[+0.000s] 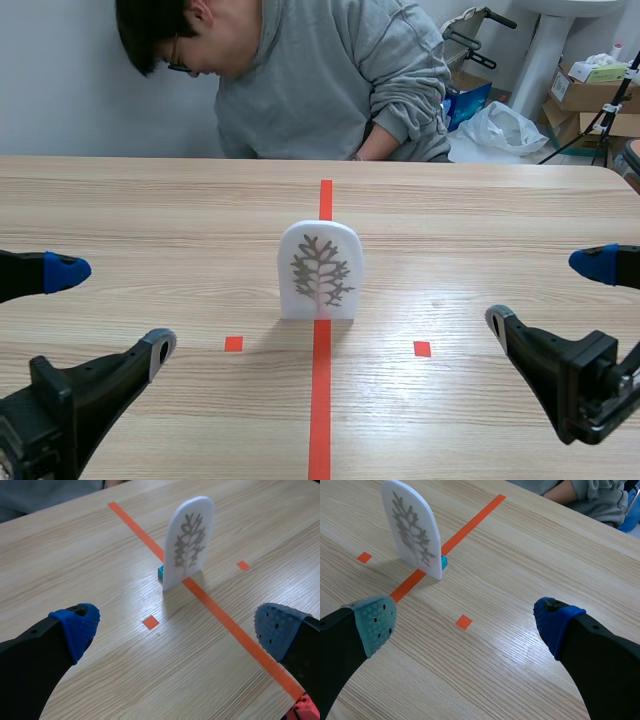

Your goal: Do the leaf sorting experiment

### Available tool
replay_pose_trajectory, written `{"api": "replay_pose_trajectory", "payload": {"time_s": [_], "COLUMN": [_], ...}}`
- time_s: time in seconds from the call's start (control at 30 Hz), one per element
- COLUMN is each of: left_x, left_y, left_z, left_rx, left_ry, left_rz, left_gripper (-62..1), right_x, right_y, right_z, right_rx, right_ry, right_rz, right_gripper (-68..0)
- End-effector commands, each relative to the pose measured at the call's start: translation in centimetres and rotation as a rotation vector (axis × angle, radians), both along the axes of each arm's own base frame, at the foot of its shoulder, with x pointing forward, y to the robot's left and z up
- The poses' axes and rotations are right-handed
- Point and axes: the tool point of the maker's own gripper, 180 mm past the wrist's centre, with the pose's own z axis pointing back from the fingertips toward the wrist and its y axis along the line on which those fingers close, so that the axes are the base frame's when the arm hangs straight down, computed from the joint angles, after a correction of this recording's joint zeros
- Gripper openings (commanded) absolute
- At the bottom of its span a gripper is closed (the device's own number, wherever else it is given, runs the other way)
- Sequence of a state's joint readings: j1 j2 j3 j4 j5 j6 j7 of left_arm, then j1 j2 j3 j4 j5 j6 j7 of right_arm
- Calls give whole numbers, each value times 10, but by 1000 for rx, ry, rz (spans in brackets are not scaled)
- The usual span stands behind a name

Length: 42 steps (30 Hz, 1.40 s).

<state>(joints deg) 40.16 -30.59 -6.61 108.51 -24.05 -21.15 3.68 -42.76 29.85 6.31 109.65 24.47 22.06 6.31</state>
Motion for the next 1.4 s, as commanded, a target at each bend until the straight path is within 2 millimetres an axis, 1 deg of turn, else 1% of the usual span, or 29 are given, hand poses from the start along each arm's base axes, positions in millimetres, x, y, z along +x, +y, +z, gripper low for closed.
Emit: {"api": "replay_pose_trajectory", "payload": {"time_s": [0.0, 0.1, 0.17, 0.33, 0.43, 0.57, 0.7, 0.97, 1.1, 1.2, 1.27, 1.37], "left_x": [9, 18, 27, 58, 76, 94, 107, 128, 129, 125, 122, 123], "left_y": [-4, -3, 0, 8, 3, -16, -39, -87, -112, -129, -138, -144], "left_z": [13, 8, 0, -30, -47, -68, -85, -103, -105, -107, -107, -105], "left_rx": [-24, -27, -26, 23, 19, 20, 21, 4, -37, -13, -9, -20], "left_ry": [-50, -56, -53, -33, -4, 43, 79, 113, 131, 120, 115, 111], "left_rz": [-8, -21, -26, -50, -83, -160, -215, -273, -290, -328, -344, -344], "left_gripper": [14, 14, 14, 14, 14, 14, 14, 14, 14, 14, 14, 14], "right_x": [2, 2, 2, 2, 2, 2, 2, 2, 2, 2, 2, 2], "right_y": [-1, -1, -1, -1, -1, -1, -1, -1, -1, -1, -1, -1], "right_z": [8, 8, 8, 8, 8, 8, 8, 8, 8, 8, 8, 8], "right_rx": [4, 4, 4, 3, 3, 3, 4, 4, 4, 4, 4, 4], "right_ry": [-26, -26, -26, -26, -26, -26, -26, -26, -26, -26, -26, -26], "right_rz": [-1, -1, -1, -1, -1, -1, -1, -1, -1, -1, -1, -1], "right_gripper": [-115, -115, -115, -115, -115, -115, -115, -115, -115, -115, -115, -115]}}
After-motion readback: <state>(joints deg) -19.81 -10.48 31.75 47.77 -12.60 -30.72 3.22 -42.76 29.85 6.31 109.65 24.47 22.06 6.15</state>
